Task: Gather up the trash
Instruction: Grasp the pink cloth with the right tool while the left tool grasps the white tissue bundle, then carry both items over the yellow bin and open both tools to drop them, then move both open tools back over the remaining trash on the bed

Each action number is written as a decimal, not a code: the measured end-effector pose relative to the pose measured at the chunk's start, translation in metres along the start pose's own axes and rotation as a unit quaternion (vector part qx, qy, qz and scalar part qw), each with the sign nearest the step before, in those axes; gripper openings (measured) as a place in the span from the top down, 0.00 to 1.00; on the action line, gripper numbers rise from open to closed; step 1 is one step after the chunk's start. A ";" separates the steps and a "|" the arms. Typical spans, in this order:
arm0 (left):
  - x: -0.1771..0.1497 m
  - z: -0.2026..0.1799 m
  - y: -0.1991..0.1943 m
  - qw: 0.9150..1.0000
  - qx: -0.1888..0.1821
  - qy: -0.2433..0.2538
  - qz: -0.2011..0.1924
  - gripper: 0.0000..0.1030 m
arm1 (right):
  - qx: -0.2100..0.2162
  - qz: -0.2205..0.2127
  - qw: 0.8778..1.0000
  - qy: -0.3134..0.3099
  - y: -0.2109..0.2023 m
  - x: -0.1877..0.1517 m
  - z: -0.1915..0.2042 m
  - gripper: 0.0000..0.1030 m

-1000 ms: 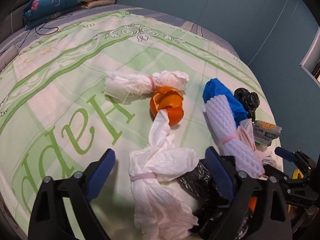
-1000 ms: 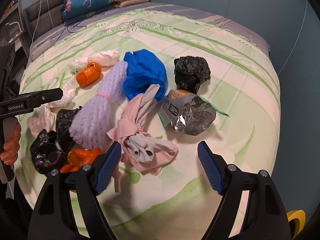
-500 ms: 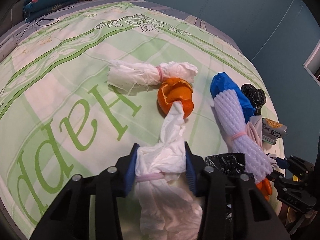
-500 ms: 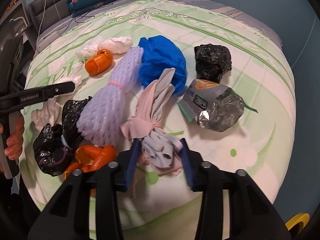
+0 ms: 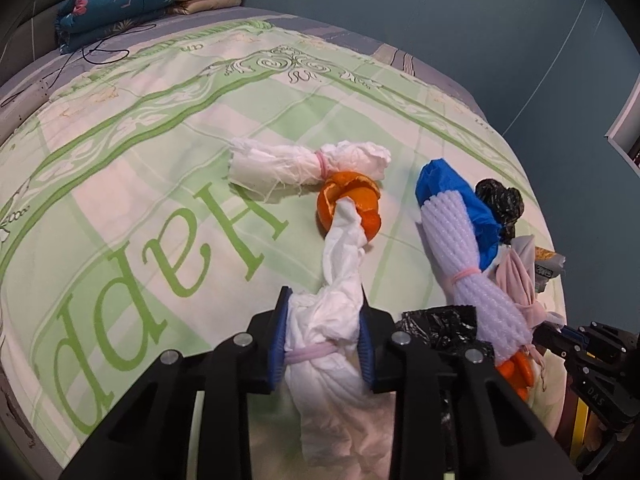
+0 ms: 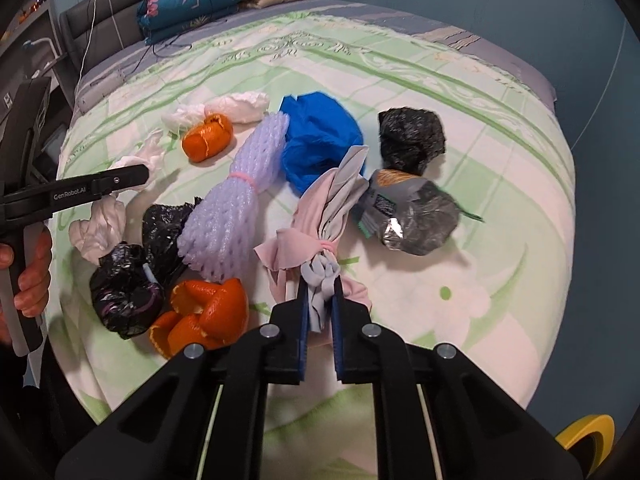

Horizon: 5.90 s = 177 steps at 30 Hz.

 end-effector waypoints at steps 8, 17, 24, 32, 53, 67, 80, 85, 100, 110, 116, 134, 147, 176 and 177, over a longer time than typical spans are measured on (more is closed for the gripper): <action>0.001 0.006 -0.039 1.000 -0.002 -0.010 -0.030 0.73 | 0.003 -0.035 0.999 0.001 -0.043 -0.002 0.007 0.92; -0.009 0.003 -0.088 0.998 -0.011 -0.015 -0.064 0.73 | 0.010 -0.067 0.998 -0.004 -0.093 -0.015 0.018 0.92; -0.017 -0.016 -0.119 0.996 -0.023 -0.007 -0.084 0.73 | 0.015 -0.087 0.996 -0.002 -0.119 -0.027 0.020 0.92; -0.028 -0.049 -0.145 0.994 -0.042 0.010 -0.096 0.73 | 0.017 -0.112 0.994 -0.005 -0.149 -0.034 0.020 0.92; -0.054 -0.145 -0.204 0.984 -0.105 0.072 -0.124 0.73 | -0.013 -0.186 0.982 0.041 -0.234 -0.058 -0.026 0.91; -0.084 -0.211 -0.227 0.973 -0.149 0.127 -0.121 0.73 | -0.077 -0.218 0.969 0.083 -0.287 -0.077 -0.071 0.91; -0.108 -0.274 -0.229 0.958 -0.186 0.189 -0.107 0.73 | -0.118 -0.223 0.961 0.110 -0.309 -0.095 -0.096 0.91; -0.121 -0.297 -0.219 0.953 -0.208 0.203 -0.086 0.73 | -0.130 -0.211 0.959 0.140 -0.309 -0.110 -0.115 0.91; -0.167 -0.365 -0.189 0.935 -0.260 0.239 -0.020 0.73 | -0.136 -0.178 0.950 0.219 -0.290 -0.156 -0.167 0.90; -0.212 -0.394 -0.162 0.924 -0.264 0.276 0.029 0.72 | -0.117 -0.155 0.944 0.268 -0.267 -0.180 -0.195 0.90; -0.218 -0.396 -0.159 0.924 -0.263 0.277 0.034 0.59 | -0.113 -0.150 0.939 0.289 -0.262 -0.188 -0.204 0.86; -0.165 -0.352 -0.179 0.943 -0.239 0.230 -0.019 0.45 | -0.116 -0.209 0.930 0.278 -0.294 -0.168 -0.200 0.64; -0.082 -0.255 -0.200 0.970 -0.166 0.146 -0.100 0.30 | -0.059 -0.216 0.957 0.185 -0.261 -0.089 -0.137 0.42; -0.038 -0.055 -0.118 0.995 -0.029 0.011 -0.091 0.14 | -0.016 -0.167 0.984 0.060 -0.124 0.037 -0.062 0.12; -0.040 -0.054 -0.113 0.996 -0.028 0.011 -0.086 0.14 | -0.016 -0.164 0.985 0.058 -0.119 0.037 -0.061 0.12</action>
Point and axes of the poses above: each gripper's, at about its wrist camera, not at the fingertips, and y roughly the way its jaws point, z to its left, x to its top, the point moved 10 cm from there along y, roughly the way its jaws point, and after that the axes turned 10 degrees about x, right-handed, at the moved point
